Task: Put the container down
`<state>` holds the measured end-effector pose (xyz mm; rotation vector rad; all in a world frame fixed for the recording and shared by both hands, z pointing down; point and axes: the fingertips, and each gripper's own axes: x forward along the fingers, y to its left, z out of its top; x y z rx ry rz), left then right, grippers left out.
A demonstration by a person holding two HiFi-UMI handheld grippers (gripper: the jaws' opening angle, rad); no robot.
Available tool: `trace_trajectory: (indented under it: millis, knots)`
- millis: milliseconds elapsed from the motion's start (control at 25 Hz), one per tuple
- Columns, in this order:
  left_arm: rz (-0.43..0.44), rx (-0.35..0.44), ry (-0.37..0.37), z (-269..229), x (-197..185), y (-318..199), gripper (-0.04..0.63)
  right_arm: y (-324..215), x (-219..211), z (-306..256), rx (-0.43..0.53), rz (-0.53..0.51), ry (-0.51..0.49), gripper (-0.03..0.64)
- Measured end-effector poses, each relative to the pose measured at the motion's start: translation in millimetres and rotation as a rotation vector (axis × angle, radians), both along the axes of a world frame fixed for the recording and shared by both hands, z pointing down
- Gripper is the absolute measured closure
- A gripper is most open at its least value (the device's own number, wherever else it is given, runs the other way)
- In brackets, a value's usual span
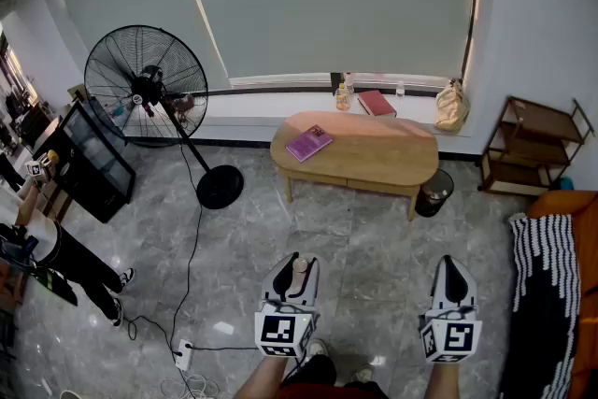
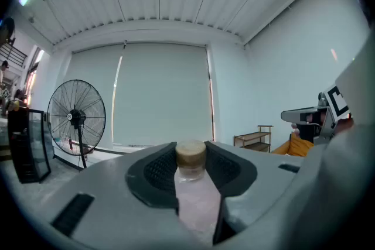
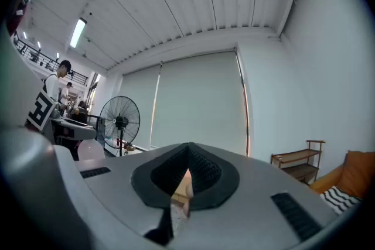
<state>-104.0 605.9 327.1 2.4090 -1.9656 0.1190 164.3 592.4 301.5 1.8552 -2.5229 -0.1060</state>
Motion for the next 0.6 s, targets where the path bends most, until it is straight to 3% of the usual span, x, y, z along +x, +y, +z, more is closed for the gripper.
trace_trajectory:
  millis: [240, 440, 600]
  knots:
    - [0.011, 0.022, 0.018, -16.3, -4.5, 48.9, 0.448, 45.4, -8.5, -7.1, -0.002, -0.005, 0.008, 0.621]
    - [0.030, 0.055, 0.026, -34.0, -25.8, 52.9, 0.448, 56.8, -39.2, -23.5, 0.019, -0.030, -0.021, 0.621]
    - [0.039, 0.068, 0.023, -33.1, -48.5, 61.2, 0.448, 68.1, -66.1, -17.0, 0.011, -0.042, 0.015, 0.621]
